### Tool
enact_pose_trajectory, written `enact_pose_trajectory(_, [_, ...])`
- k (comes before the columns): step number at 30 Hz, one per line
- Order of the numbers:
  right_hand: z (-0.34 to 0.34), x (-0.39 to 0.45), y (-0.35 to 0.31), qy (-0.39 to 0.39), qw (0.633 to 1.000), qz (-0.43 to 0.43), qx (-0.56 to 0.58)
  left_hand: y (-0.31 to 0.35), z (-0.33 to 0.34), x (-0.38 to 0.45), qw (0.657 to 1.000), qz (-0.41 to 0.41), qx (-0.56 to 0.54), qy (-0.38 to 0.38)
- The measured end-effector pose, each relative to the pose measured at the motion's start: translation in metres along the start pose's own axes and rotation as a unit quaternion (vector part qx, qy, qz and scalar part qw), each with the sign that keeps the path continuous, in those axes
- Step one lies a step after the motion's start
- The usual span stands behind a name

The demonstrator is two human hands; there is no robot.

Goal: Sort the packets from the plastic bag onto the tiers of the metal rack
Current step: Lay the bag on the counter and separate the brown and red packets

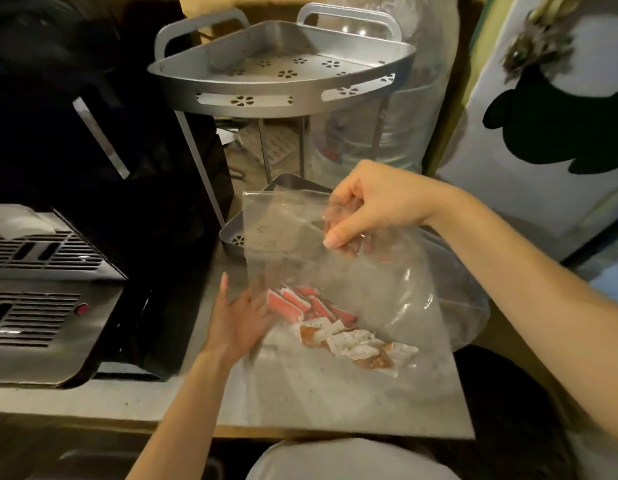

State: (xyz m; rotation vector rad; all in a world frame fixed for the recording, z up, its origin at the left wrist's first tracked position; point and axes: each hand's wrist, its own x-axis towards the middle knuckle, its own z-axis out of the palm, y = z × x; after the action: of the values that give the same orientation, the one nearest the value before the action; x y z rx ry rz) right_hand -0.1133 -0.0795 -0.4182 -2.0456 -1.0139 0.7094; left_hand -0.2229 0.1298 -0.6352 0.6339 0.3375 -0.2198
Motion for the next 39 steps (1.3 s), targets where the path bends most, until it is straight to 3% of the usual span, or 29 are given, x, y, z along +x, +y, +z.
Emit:
enact_pose_trajectory(2, [-0.001, -0.007, -0.004, 0.017, 1.0, -0.012, 0.014, -0.009, 0.001, 0.001, 0.993, -0.011, -0.115, 0.005])
enact_pose_trajectory(5, [-0.008, -0.018, -0.006, 0.051, 0.996, -0.026, 0.069, -0.017, 0.004, -0.002, 0.987, -0.013, -0.157, -0.037])
enact_pose_trajectory(9, [-0.018, -0.032, 0.001, 0.115, 0.976, -0.047, 0.181, -0.036, 0.023, -0.006, 0.973, -0.019, -0.146, -0.178])
enact_pose_trajectory(14, [-0.022, -0.043, 0.032, 0.198, 0.931, 0.013, 0.305, -0.051, 0.063, -0.011, 0.962, -0.064, -0.087, -0.251])
enact_pose_trajectory(17, [-0.02, -0.053, 0.055, 0.236, 0.911, 0.069, 0.33, -0.053, 0.059, -0.005, 0.991, -0.07, 0.033, -0.113])
enact_pose_trajectory(19, [-0.016, -0.06, 0.069, 0.25, 0.9, 0.104, 0.341, -0.05, 0.057, -0.005, 0.992, -0.067, 0.092, -0.049])
enact_pose_trajectory(25, [0.017, -0.069, 0.119, 0.276, 0.856, 0.229, 0.373, -0.026, 0.04, -0.012, 0.98, -0.06, 0.183, 0.046])
enact_pose_trajectory(33, [0.085, -0.052, 0.177, 0.262, 0.82, 0.341, 0.377, 0.001, 0.021, -0.022, 0.922, -0.05, 0.362, 0.125])
enact_pose_trajectory(39, [0.11, -0.05, 0.19, 0.328, 0.831, 0.359, 0.268, -0.008, 0.035, -0.022, 0.81, -0.007, 0.537, 0.236])
